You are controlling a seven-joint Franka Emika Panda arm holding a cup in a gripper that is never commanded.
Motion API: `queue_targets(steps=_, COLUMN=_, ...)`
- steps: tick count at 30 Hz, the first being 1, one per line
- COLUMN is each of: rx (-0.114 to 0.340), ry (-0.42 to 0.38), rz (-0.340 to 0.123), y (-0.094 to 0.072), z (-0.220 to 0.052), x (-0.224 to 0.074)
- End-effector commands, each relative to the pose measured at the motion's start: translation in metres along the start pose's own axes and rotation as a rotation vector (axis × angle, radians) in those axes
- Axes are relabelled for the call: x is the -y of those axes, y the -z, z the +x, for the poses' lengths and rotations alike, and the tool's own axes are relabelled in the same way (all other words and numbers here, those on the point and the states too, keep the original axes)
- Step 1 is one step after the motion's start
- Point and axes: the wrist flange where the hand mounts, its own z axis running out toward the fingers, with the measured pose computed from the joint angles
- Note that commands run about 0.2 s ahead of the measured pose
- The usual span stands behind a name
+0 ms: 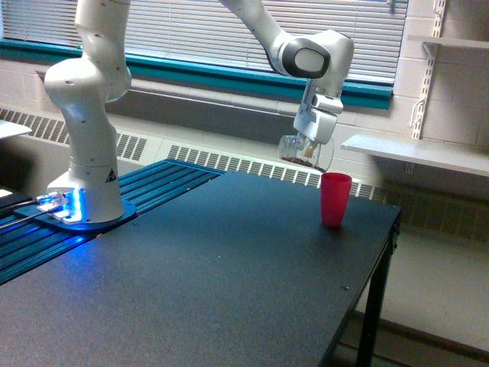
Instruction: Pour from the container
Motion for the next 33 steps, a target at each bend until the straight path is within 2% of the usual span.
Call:
queue_targets(steps=1, rx=0.011, ry=0.030, rz=-0.022, y=0.000, z=-0.001, x=0.002)
queue_targets(steps=11, rx=0.013, ry=0.036, rz=-0.039, y=0.002, z=0.002, x=0.000)
queue_targets(steps=33, rx=0.016, ry=0.037, rz=-0.044, y=0.001, z=0.010, x=0.004)
